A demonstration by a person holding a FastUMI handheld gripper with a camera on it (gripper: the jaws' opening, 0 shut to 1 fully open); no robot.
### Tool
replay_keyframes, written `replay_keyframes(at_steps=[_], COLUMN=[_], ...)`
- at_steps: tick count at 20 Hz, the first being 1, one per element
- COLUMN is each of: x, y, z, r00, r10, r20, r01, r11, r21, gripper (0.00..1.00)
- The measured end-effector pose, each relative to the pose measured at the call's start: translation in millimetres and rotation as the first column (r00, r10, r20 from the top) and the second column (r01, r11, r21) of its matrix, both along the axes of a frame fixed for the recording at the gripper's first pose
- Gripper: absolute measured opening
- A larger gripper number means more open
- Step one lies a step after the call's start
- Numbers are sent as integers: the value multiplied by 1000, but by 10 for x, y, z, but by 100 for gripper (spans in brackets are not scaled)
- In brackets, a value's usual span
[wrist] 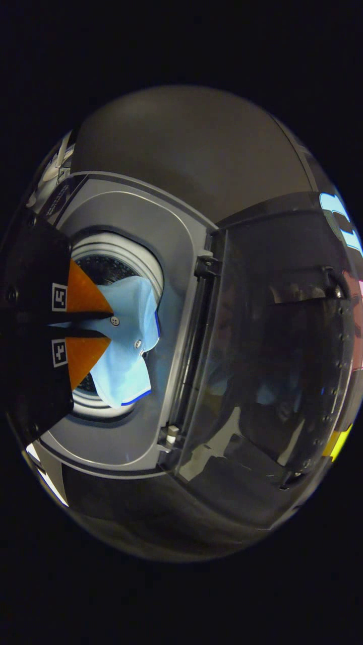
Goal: Put the clothes into the washing machine and then close the washing machine lid.
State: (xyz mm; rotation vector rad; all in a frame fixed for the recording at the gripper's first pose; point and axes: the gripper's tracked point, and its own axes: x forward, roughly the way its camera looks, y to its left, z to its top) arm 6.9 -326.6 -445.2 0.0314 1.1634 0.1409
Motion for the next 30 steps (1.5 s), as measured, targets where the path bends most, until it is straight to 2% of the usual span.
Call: replay_keyframes(at_steps=[3, 5, 8, 10, 12, 14, 16, 20, 23, 25, 27, 30], x=[-69, -89, -90, -80, -85, 16, 60, 147, 357, 623, 963, 1477], y=[15, 55, 102, 84, 26, -77, -140, -38, -59, -38, -52, -104], z=[-70, -126, -251, -241, -170, -28, 96, 588, 1189, 1693, 2247, 2839], r00=[999, 998, 993, 987, 989, 991, 989, 978, 958, 911, 838, 736], r10=[11, -7, -70, -88, -115, -131, -145, -204, -190, -164, -164, -185], r20=[-41, -67, -94, -135, -89, -9, 20, 42, 213, 379, 520, 651], r01=[-10, 9, 77, 101, 122, 131, 144, 193, 147, 92, 62, 50], r11=[1000, 1000, 994, 990, 988, 989, 987, 963, 968, 975, 976, 974], r21=[4, 27, 76, 95, 89, 74, 69, 186, 201, 200, 208, 220], gripper=[5, 5, 23, 61, 100, 100, 100, 100, 100, 100, 99, 99])
